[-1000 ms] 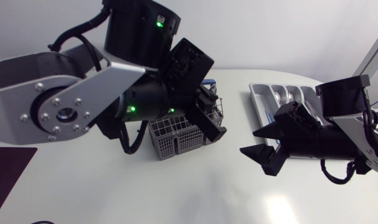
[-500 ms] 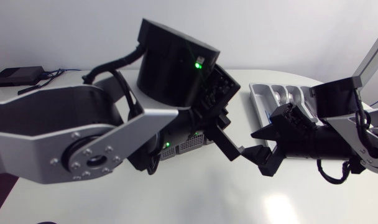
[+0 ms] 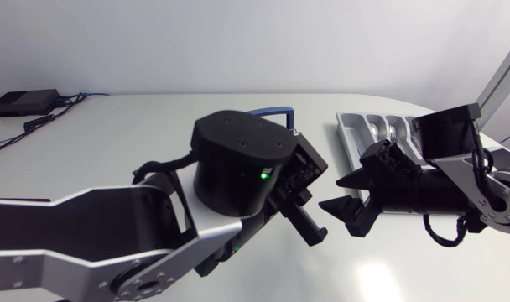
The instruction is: Unload the cutlery basket into the drawer organizer.
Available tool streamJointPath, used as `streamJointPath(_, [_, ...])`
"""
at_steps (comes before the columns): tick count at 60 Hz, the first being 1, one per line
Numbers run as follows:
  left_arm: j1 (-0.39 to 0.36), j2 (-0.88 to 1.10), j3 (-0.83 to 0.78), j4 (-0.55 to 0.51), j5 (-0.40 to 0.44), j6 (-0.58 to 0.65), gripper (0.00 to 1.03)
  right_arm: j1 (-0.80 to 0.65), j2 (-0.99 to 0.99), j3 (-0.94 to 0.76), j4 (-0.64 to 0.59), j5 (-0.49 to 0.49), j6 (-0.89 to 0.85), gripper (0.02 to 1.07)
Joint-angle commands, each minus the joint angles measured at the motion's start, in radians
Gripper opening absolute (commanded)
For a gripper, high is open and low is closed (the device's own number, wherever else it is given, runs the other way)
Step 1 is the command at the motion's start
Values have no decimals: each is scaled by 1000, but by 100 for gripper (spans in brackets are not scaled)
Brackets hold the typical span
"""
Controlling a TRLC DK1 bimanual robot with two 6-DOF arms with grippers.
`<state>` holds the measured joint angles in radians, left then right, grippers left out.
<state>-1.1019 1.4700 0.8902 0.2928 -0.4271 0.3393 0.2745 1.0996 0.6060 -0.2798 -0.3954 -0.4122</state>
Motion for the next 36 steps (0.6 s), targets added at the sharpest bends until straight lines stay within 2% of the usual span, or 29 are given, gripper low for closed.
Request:
streamJointPath(1, [-4,10,-28,58,-2,-31,13,8,19,-12,16,7,16,88])
streamJointPath(6, [10,12,-42,108,-2,-51,13,8,25,-14,18,9,15,88])
streamJointPath(16, [17,-7,-50,132,-2,-94,13,8,36,-14,25,10,13,88])
streamJointPath(36, [8,-93,-51,134,-1,-141,13,19,77,-17,56,10,16,88])
